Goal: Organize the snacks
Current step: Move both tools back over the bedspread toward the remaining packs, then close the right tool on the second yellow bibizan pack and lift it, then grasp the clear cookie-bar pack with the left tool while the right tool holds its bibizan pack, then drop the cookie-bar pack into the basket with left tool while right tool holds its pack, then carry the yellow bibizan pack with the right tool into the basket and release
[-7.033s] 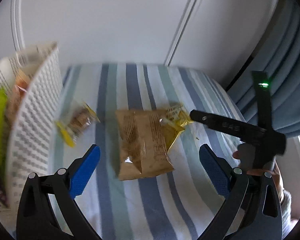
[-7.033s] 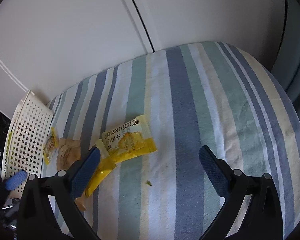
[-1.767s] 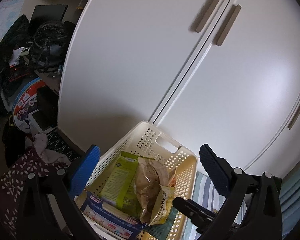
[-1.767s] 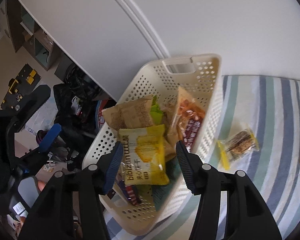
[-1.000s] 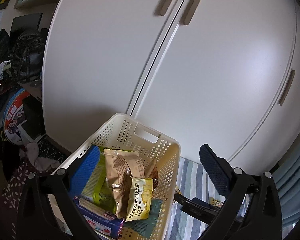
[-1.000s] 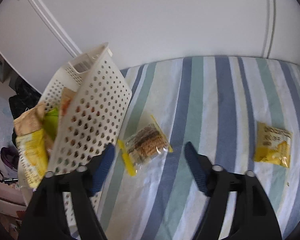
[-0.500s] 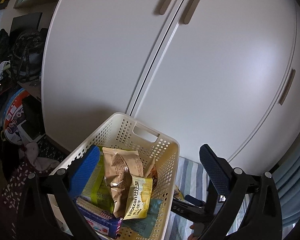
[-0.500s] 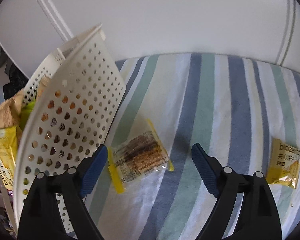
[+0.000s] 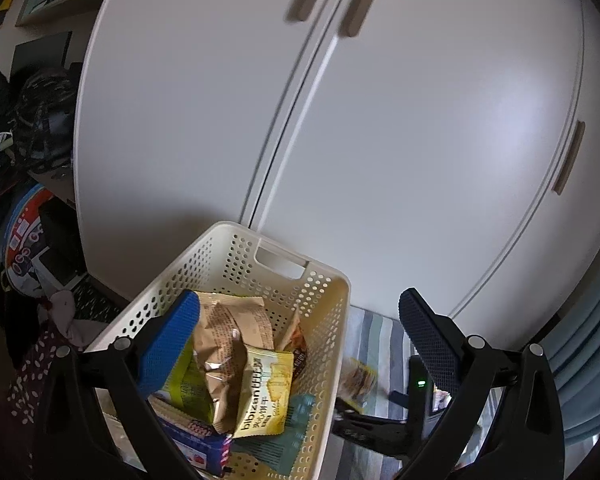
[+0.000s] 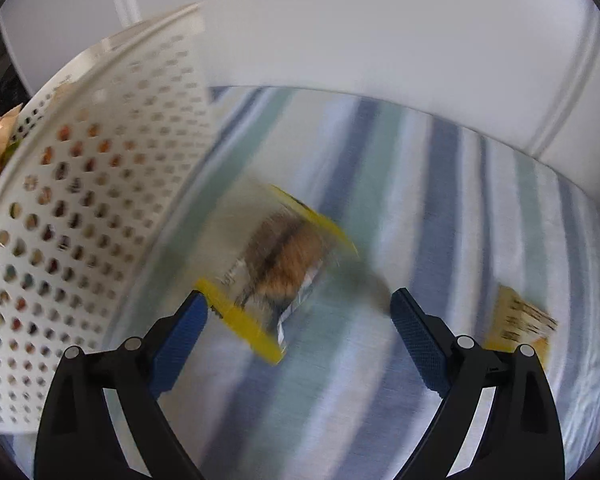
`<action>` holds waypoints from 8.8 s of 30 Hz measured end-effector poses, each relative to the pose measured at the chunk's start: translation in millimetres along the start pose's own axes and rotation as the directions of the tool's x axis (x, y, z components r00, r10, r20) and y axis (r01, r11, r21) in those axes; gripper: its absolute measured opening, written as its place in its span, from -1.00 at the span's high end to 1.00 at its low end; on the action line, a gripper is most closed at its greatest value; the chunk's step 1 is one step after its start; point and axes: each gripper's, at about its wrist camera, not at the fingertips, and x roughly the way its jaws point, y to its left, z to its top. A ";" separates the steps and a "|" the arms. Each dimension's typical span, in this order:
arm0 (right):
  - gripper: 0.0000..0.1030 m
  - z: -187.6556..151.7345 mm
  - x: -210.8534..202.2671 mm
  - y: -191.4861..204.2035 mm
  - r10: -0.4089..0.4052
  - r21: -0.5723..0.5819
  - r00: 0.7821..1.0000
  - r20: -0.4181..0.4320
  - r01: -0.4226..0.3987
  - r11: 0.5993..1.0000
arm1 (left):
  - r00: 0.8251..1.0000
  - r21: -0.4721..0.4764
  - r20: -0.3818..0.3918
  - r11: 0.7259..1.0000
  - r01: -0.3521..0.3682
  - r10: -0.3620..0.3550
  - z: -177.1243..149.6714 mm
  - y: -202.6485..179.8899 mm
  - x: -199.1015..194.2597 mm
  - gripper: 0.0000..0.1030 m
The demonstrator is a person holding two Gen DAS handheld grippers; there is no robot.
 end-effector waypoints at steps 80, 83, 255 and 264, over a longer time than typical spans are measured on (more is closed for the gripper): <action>0.08 -61.1 -86.3 -167.7 0.022 0.127 0.993 0.114 -0.036 0.991 | 0.950 0.426 -0.312 0.893 0.145 -0.005 -112.4 -147.4 89.7 -0.96; 0.08 -58.7 -90.6 -168.2 0.008 0.121 0.990 0.141 -0.025 0.992 | 0.936 0.404 -0.351 0.901 0.155 -0.004 -117.0 -147.8 100.4 -0.96; 0.08 -67.9 -83.8 -200.7 0.115 0.255 0.974 0.193 -0.163 0.953 | 0.972 -0.100 -0.009 0.967 -0.233 0.233 -56.3 61.6 -19.5 -0.82; 0.08 -70.0 -82.8 -207.7 0.172 0.289 0.965 0.200 -0.226 0.930 | 0.953 -0.035 0.013 0.953 -0.301 0.302 -58.8 44.2 -20.4 -0.95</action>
